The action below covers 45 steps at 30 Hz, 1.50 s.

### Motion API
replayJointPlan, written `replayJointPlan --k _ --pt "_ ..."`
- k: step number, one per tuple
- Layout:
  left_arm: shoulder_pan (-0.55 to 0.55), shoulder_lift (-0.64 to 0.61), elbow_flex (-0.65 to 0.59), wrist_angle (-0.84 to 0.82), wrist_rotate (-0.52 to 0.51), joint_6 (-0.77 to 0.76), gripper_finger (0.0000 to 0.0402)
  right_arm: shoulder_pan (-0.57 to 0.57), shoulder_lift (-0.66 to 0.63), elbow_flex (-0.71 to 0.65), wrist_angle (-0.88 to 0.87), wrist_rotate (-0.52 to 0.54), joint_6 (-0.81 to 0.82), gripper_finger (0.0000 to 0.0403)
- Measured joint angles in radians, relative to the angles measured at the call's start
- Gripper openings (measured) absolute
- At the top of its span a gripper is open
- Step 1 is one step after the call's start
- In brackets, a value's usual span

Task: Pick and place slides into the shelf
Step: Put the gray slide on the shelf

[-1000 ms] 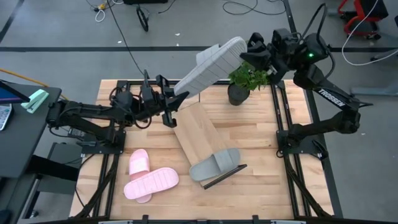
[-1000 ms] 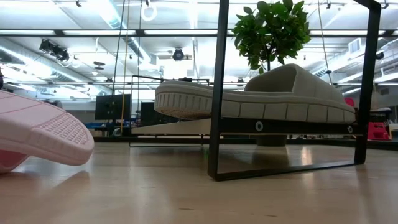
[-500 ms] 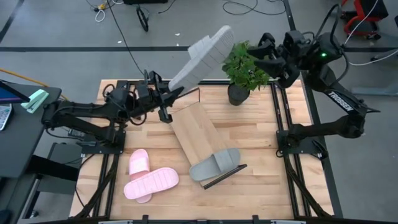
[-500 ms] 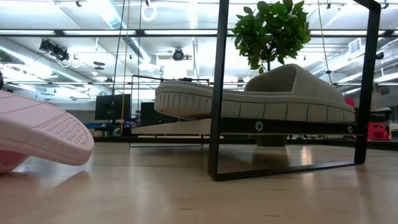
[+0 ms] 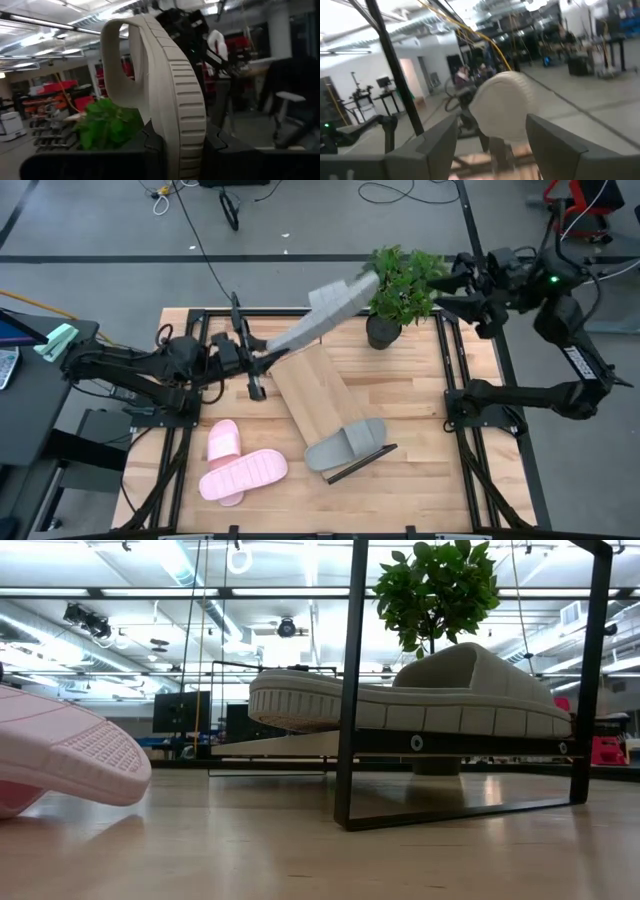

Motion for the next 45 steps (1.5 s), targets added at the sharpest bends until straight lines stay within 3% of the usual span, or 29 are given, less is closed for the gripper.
replayJointPlan --k 9,19,24,33,39,45 --pt "-0.089 0.002 0.000 -0.286 -0.143 -0.074 0.0061 0.000 -0.054 0.000 -0.306 0.020 -0.039 0.0227" --pt "-0.164 0.051 0.000 -0.426 -0.159 -0.107 0.0062 0.000 -0.056 0.000 -0.355 0.020 -0.064 0.0223" --pt "-0.177 0.126 0.000 -0.508 -0.241 -0.088 0.0060 0.000 -0.054 0.000 -0.357 0.020 -0.074 0.0223" --pt "-0.179 0.321 0.000 -0.522 -0.399 0.298 0.0061 0.000 -0.045 0.000 -0.387 0.021 -0.101 0.0223" --pt "-0.185 0.437 0.000 -0.520 -0.442 0.584 0.0060 0.000 -0.034 0.000 -0.421 0.020 -0.118 0.0223" --pt "-0.201 0.498 0.000 -0.525 -0.492 0.631 0.0060 0.000 -0.021 0.000 -0.425 0.021 -0.118 0.0223"
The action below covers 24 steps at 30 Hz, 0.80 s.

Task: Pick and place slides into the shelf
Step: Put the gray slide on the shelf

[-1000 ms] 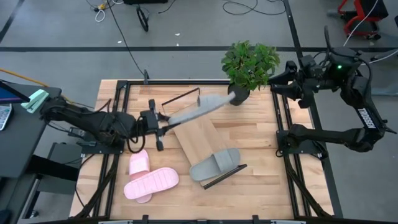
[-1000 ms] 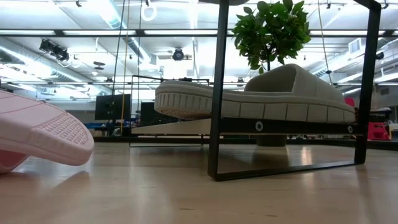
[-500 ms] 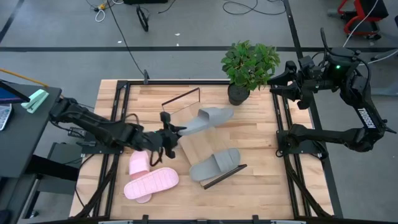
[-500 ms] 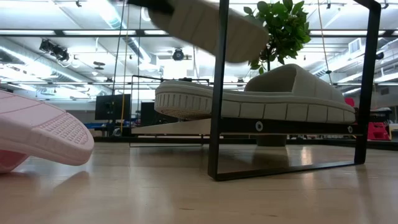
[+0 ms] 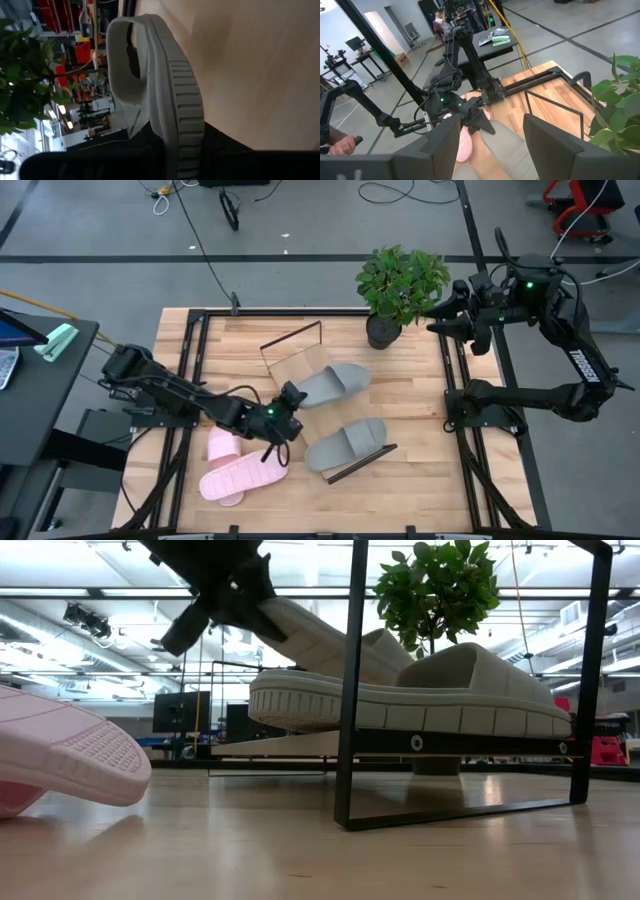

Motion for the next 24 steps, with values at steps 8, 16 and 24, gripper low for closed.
replayJointPlan --k 8,16,24 --pt "-0.074 0.000 0.000 0.002 0.005 -0.076 0.0060 0.000 0.012 0.000 0.000 0.000 0.000 0.0223" --pt "-0.093 0.001 -0.004 -0.035 0.037 -0.181 0.0060 0.000 0.018 0.000 0.000 0.000 0.003 0.0215" --pt "-0.084 0.095 -0.004 -0.008 0.038 -0.196 0.0060 0.000 0.018 0.000 0.000 -0.001 0.011 0.0213"
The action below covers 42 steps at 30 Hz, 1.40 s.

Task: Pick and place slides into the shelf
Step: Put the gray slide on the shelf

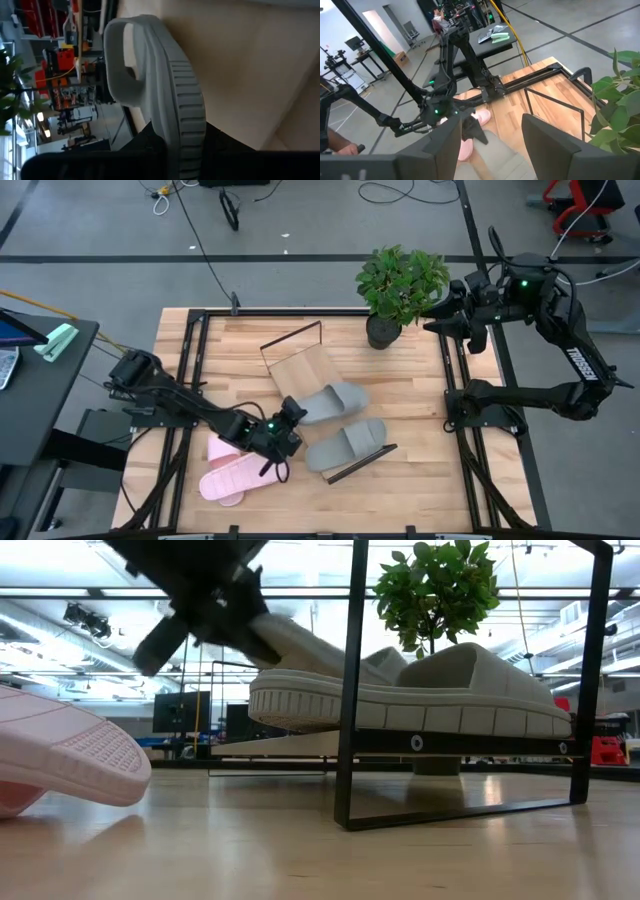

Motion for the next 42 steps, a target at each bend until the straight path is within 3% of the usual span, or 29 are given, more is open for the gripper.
replayJointPlan --k 13,20,35,42 --pt "-0.012 0.077 0.000 0.088 0.001 -0.029 0.0065 0.000 0.000 0.000 0.000 0.000 0.019 0.0212" --pt "-0.028 0.077 0.000 0.074 0.056 -0.067 0.0061 0.000 0.000 0.000 0.000 0.001 0.018 0.0211" --pt "-0.010 0.076 0.000 0.042 0.183 -0.223 0.0128 0.000 0.000 0.000 0.000 0.001 0.016 0.0211" --pt "-0.009 0.076 0.000 0.024 0.196 -0.274 0.0155 0.000 0.000 0.000 0.000 0.001 0.016 0.0211"
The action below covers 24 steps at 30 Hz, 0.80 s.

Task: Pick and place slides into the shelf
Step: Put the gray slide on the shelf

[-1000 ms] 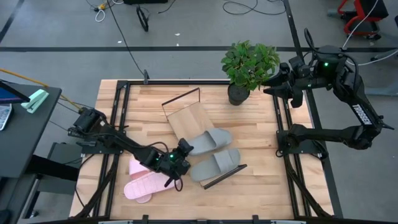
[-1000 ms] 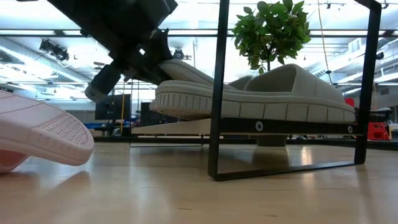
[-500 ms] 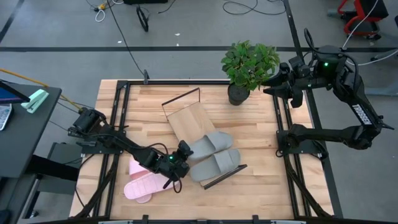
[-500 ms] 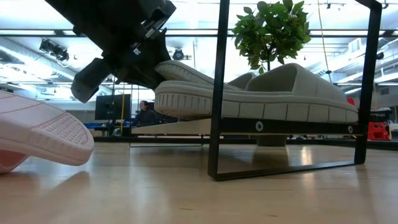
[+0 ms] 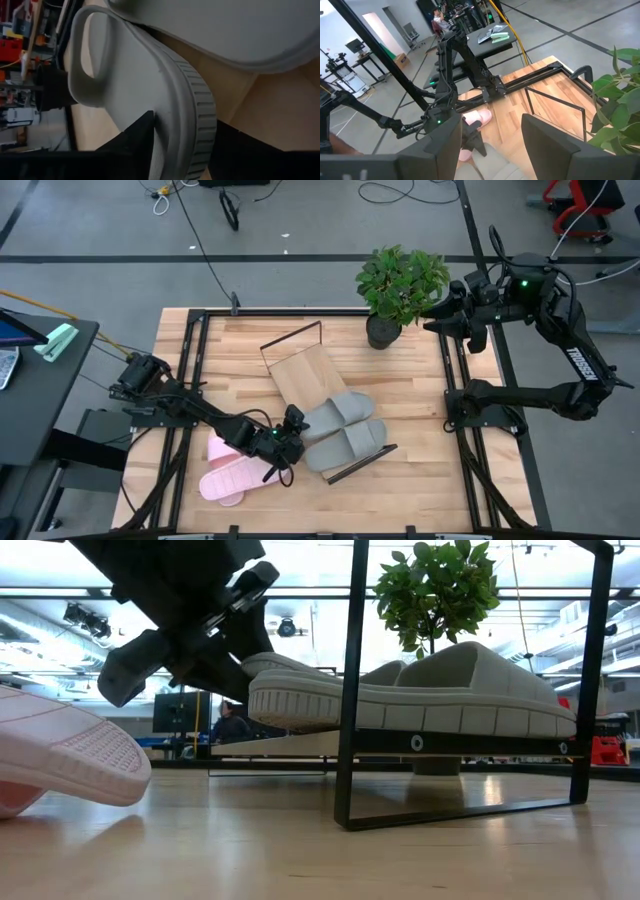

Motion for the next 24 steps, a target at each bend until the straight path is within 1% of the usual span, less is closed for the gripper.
replayJointPlan --k 6,11,18,24 --pt "0.000 0.000 0.000 -0.004 0.065 -0.017 0.0176 0.000 0.000 0.000 0.000 0.000 0.000 0.0211" --pt "0.000 0.000 0.000 -0.004 0.098 -0.021 0.0187 0.000 0.002 0.000 0.000 0.000 0.000 0.0211" --pt "0.009 0.000 0.000 -0.008 0.143 -0.021 0.0199 0.000 0.006 0.000 0.000 -0.001 0.000 0.0213" --pt "0.013 0.000 0.000 -0.045 0.191 -0.023 0.0201 0.000 0.007 0.000 -0.001 -0.002 0.000 0.0213"
